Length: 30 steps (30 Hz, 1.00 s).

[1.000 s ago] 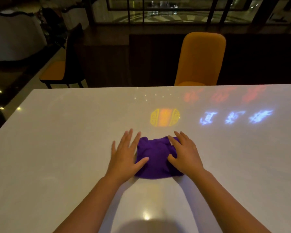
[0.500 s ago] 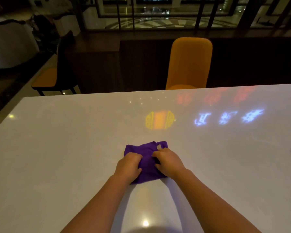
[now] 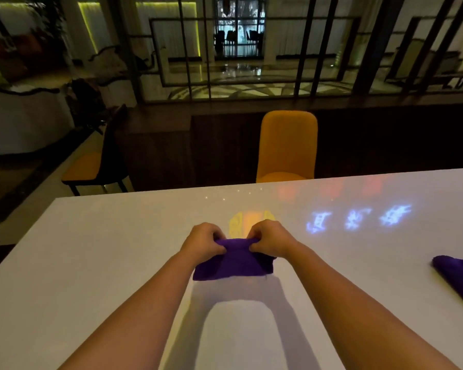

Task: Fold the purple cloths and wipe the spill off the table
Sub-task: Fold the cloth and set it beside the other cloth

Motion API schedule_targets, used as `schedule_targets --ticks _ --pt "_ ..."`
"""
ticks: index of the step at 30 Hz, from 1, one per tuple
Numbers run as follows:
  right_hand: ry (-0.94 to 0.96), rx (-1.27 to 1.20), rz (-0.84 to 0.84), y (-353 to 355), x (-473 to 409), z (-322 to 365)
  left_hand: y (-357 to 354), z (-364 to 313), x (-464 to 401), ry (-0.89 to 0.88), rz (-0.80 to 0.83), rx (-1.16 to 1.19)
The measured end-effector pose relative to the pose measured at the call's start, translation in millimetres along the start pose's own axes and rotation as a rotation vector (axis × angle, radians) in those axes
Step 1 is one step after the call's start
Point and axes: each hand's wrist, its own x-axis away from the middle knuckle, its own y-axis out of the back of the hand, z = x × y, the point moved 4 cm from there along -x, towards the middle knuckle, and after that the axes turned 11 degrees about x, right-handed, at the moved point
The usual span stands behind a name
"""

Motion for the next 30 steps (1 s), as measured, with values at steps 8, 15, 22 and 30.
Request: schedule_targets --ticks 8,15,22,30 --pt "0.028 0.007 -0.189 111 29 18 58 -104 12 -0.147 -0.030 0.076" --pt "0.043 0.014 -0.313 170 67 3 65 -175 24 -0.229 0.039 0.101" --pt "0.043 0.026 -0.372 213 114 -70 3 -250 27 -0.288 0.048 0.110" --pt "0.072 0.073 -0.326 261 156 -188 -105 -335 16 -0.276 0.008 0.148"
